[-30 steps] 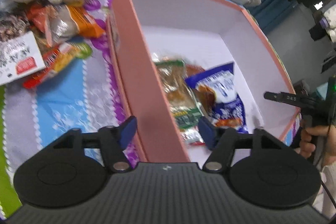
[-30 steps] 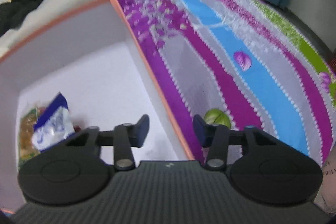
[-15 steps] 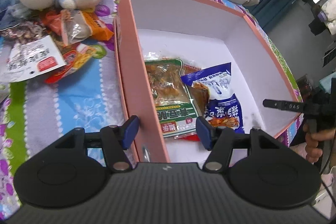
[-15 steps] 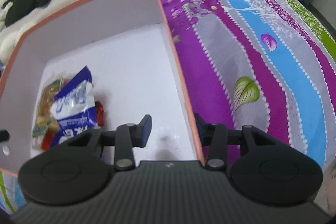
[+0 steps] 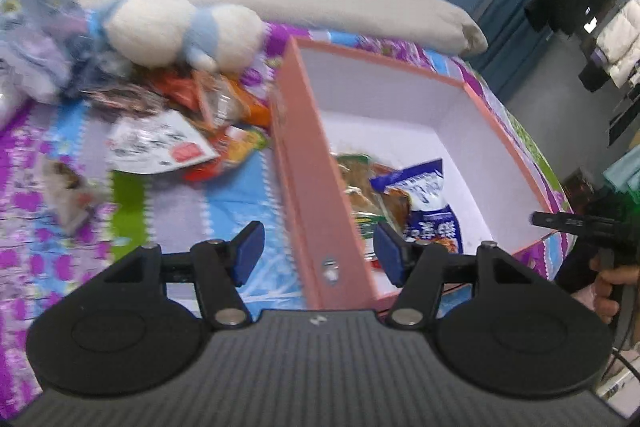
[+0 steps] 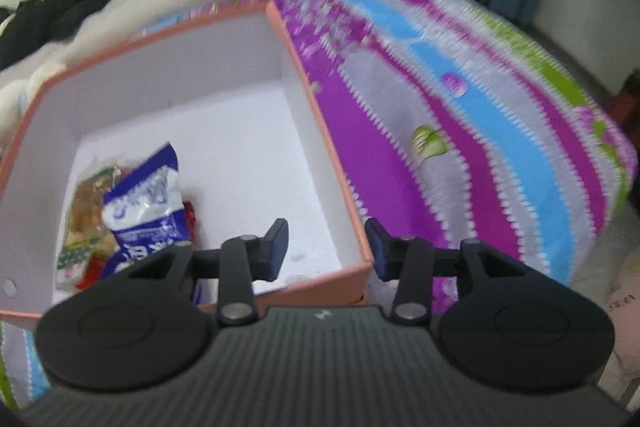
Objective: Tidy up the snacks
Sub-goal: 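Move both tools back from the box toward the snack pile, then grasp the clear wrapped snack bag with the left tool while the right tool reaches the pile, then grasp the clear bag of wrapped chocolates with the right tool, then carry both bags over the pink box and lower them inside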
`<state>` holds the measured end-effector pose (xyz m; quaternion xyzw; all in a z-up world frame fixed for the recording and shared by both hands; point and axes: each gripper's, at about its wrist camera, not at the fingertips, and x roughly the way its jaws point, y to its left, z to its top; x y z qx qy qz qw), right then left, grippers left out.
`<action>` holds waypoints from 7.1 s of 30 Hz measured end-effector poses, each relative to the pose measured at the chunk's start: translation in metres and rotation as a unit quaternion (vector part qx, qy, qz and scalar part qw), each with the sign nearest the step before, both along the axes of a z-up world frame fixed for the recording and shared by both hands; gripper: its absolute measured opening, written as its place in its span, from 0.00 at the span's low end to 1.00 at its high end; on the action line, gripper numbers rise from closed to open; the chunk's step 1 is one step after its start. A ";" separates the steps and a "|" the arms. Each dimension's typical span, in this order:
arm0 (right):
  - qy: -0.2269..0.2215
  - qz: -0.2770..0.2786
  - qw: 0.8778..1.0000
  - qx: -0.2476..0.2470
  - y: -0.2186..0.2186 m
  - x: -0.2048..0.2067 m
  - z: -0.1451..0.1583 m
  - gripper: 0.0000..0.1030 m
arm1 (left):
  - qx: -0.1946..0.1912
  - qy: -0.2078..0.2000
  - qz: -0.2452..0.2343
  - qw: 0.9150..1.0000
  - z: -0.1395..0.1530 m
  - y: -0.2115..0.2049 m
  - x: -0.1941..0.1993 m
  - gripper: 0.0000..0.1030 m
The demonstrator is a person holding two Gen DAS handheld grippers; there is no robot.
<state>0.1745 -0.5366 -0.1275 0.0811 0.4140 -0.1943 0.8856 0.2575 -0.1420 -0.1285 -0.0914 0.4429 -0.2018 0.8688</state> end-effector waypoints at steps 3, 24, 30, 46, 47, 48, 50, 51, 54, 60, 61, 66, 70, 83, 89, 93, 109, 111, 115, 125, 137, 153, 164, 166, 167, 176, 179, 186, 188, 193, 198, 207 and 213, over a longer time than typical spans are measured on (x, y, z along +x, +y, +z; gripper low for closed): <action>-0.028 -0.008 0.999 -0.015 0.017 -0.017 0.022 0.44 | -0.007 -0.016 0.013 1.000 0.011 0.029 -0.015 0.64; -0.171 0.159 0.971 0.050 0.213 -0.048 0.099 0.43 | 0.008 -0.065 0.109 0.992 0.043 0.156 -0.090 0.66; -0.144 0.215 0.964 0.056 0.266 -0.034 0.076 0.43 | 0.005 -0.041 0.136 0.990 0.026 0.184 -0.078 0.69; -0.047 0.345 0.937 -0.011 0.350 0.052 -0.003 0.43 | -0.013 0.041 0.160 0.986 -0.072 0.220 0.033 0.80; -0.042 0.351 0.935 -0.018 0.355 0.058 -0.009 0.43 | -0.015 0.044 0.158 0.986 -0.077 0.220 0.041 0.81; -0.039 0.357 0.933 -0.024 0.360 0.064 -0.014 0.43 | -0.016 0.048 0.156 0.986 -0.083 0.220 0.049 0.81; -0.030 0.368 0.929 -0.033 0.368 0.078 -0.025 0.43 | -0.016 0.054 0.153 0.987 -0.093 0.220 0.063 0.81; -0.027 0.372 0.927 -0.036 0.372 0.085 -0.030 0.43 | -0.015 0.056 0.150 0.987 -0.097 0.219 0.069 0.81; -0.018 0.390 0.919 -0.058 0.385 0.103 -0.047 0.43 | -0.017 0.058 0.135 0.989 -0.110 0.217 0.086 0.81; -0.005 0.424 0.899 -0.106 0.404 0.130 -0.078 0.41 | -0.008 0.056 0.112 0.992 -0.131 0.211 0.109 0.81; -0.006 0.426 0.898 -0.113 0.406 0.134 -0.082 0.41 | -0.006 0.052 0.107 0.993 -0.132 0.209 0.112 0.80; -0.023 0.451 0.879 -0.151 0.420 0.142 -0.089 0.35 | 0.007 0.043 0.101 0.994 -0.134 0.205 0.119 0.70; -0.014 0.463 0.871 -0.167 0.431 0.148 -0.096 0.11 | -0.014 0.049 0.109 0.993 -0.133 0.210 0.119 0.58; -0.018 0.473 0.866 -0.165 0.435 0.086 -0.060 0.03 | -0.012 0.056 0.135 0.989 -0.104 0.228 0.054 0.56; -0.012 0.471 0.869 -0.150 0.431 0.029 -0.049 0.03 | -0.003 0.058 0.155 0.986 -0.089 0.233 0.002 0.56; -0.001 0.467 0.875 -0.127 0.425 -0.009 -0.048 0.03 | 0.002 0.056 0.157 0.986 -0.079 0.232 -0.030 0.56; 0.016 0.423 0.905 0.041 0.399 -0.064 -0.070 0.53 | 0.016 0.049 0.166 0.985 -0.083 0.217 -0.081 0.56; 0.003 0.417 0.907 0.063 0.394 -0.067 -0.066 0.72 | 0.019 0.050 0.165 0.985 -0.083 0.217 -0.082 0.56; -0.024 0.406 0.908 0.102 0.383 -0.067 -0.057 0.74 | 0.027 0.046 0.161 0.985 -0.080 0.216 -0.086 0.56; -0.041 0.329 0.942 0.061 0.373 -0.018 -0.076 0.81 | 0.032 0.043 0.160 0.986 -0.079 0.217 -0.087 0.56; 0.002 0.309 0.950 0.047 0.375 0.029 -0.119 0.81 | 0.039 0.043 0.149 0.987 -0.078 0.210 -0.088 0.56; 0.008 0.305 0.950 0.072 0.374 0.020 -0.100 0.46 | 0.039 0.033 0.144 0.988 -0.062 0.206 -0.081 0.56; -0.009 0.268 0.959 0.088 0.355 0.000 -0.057 0.46 | 0.037 0.022 0.139 0.989 -0.037 0.199 -0.074 0.56; -0.014 0.263 0.961 0.088 0.351 -0.002 -0.044 0.46 | 0.034 0.019 0.136 0.990 -0.029 0.196 -0.073 0.56; -0.017 0.260 0.961 0.089 0.349 -0.003 -0.037 0.46 | 0.033 0.018 0.133 0.990 -0.024 0.194 -0.072 0.56; -0.060 0.246 0.963 0.093 0.325 -0.006 0.031 0.46 | 0.026 -0.018 0.102 0.994 0.030 0.166 -0.062 0.56; -0.077 0.244 0.963 0.092 0.316 -0.005 0.052 0.46 | 0.021 -0.032 0.093 0.995 0.050 0.153 -0.056 0.56; -0.111 0.235 0.963 0.076 0.290 0.005 0.094 0.47 | 0.009 -0.071 0.064 0.995 0.095 0.115 -0.034 0.56; -0.120 0.231 0.963 0.070 0.279 0.009 0.105 0.47 | 0.004 -0.082 0.056 0.995 0.107 0.102 -0.026 0.56; -0.143 0.214 0.965 0.057 0.249 0.021 0.128 0.47 | -0.009 -0.105 0.030 0.994 0.133 0.064 -0.003 0.56; -0.156 0.191 0.968 0.039 0.208 0.035 0.138 0.47 | -0.023 -0.111 0.003 0.994 0.141 0.019 0.022 0.56; -0.113 0.118 0.986 0.033 0.123 0.062 0.089 0.47 | -0.016 -0.069 -0.062 0.996 0.084 -0.083 0.074 0.56; -0.066 0.082 0.993 0.050 0.084 0.076 0.034 0.47 | 0.012 -0.028 -0.101 0.994 0.027 -0.135 0.096 0.56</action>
